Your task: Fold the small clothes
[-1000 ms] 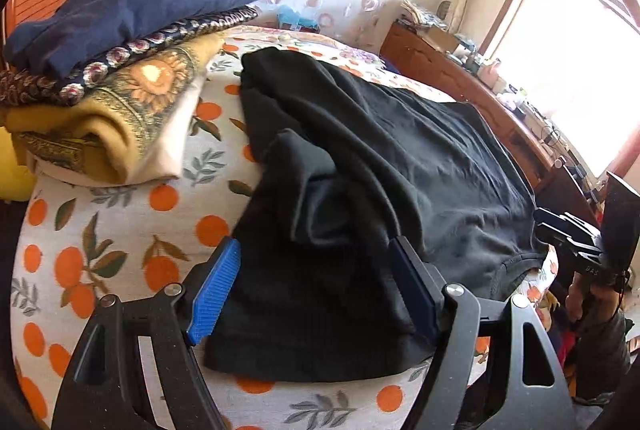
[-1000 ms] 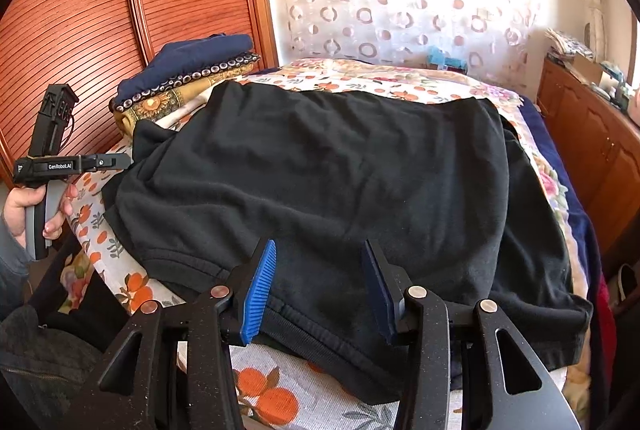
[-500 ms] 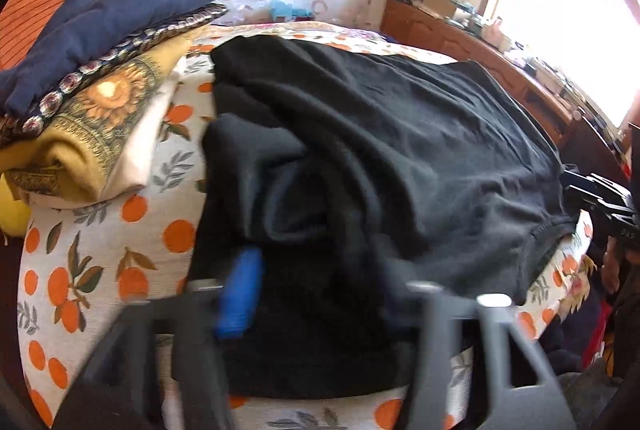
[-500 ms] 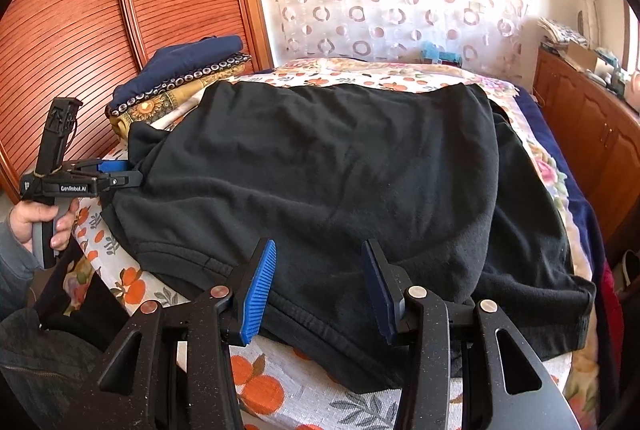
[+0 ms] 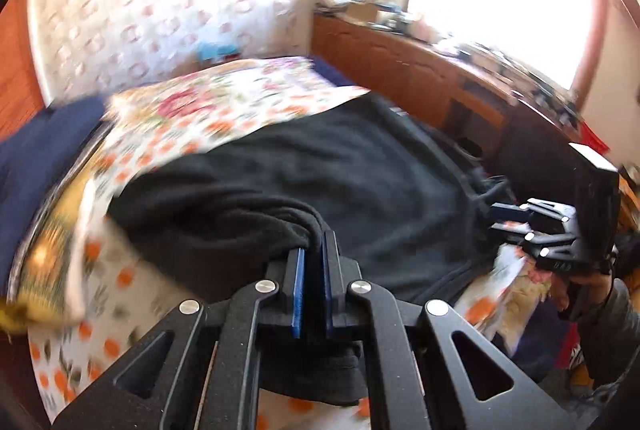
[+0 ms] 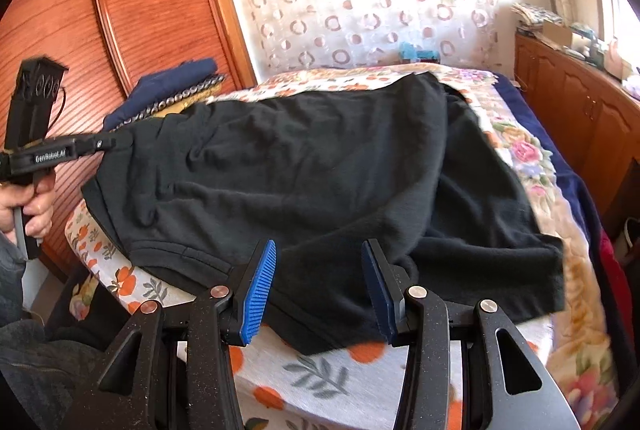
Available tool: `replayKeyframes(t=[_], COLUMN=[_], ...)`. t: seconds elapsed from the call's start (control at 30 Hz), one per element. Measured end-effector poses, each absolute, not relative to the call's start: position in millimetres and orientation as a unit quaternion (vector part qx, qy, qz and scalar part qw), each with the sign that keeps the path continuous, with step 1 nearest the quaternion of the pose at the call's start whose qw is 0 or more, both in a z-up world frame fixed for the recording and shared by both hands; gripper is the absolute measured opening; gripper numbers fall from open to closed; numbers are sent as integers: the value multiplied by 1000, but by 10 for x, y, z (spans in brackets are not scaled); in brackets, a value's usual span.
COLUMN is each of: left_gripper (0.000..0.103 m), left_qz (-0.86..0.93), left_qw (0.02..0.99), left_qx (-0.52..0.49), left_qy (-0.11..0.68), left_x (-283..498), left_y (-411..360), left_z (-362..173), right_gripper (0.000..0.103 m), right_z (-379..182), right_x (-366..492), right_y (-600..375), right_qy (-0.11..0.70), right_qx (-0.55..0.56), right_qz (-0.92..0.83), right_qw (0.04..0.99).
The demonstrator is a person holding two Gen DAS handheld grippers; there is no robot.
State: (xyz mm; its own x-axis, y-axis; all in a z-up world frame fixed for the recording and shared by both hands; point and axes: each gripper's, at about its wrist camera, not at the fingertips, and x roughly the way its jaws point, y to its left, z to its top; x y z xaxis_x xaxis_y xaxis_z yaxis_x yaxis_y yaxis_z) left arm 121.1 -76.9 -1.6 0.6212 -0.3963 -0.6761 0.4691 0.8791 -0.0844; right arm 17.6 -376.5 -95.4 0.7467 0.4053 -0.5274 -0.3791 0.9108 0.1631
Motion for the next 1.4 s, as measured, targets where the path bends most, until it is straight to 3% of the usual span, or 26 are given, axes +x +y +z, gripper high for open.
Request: replayKeyframes(t=[0.3, 0.33, 0.47, 0.53, 0.8, 1.0, 1.3, 1.4], left_gripper=[9, 13, 64, 76, 77, 77, 72, 59], left_qz=[-348, -350, -366, -359, -276, -237, -295, -295], left_qw=[861, 860, 860, 863, 893, 886, 849, 840], left_qx=[114, 120, 104, 95, 79, 43, 46, 77], left_qy=[353, 352, 341, 342, 348, 396, 435, 449], left_x=[1513, 1529, 1582, 1643, 1892, 2009, 1668, 1620], left_y=[-2368, -2467, -2441, -2338, -1602, -969, -1159, -1291], left_z=[421, 434, 475, 487, 282, -158, -654, -803], right_gripper=[47, 47, 47, 47, 47, 47, 47, 47], right_z=[-859, -859, -864, -855, -808, -682, -832, -835], right_x=[-150, -179, -262, -280, -73, 253, 597, 673], right_y=[-4232, -4280, -4389, -4404, -4255, -3897, -3634, -3573], right_qy=[260, 260, 261, 261, 263, 265, 301, 306], right_qx=[50, 52, 53, 50, 32, -8, -17, -24], right_qz=[175, 170, 158, 154, 164, 186, 184, 183], right_qw=[948, 949, 951, 952, 950, 946, 936, 934])
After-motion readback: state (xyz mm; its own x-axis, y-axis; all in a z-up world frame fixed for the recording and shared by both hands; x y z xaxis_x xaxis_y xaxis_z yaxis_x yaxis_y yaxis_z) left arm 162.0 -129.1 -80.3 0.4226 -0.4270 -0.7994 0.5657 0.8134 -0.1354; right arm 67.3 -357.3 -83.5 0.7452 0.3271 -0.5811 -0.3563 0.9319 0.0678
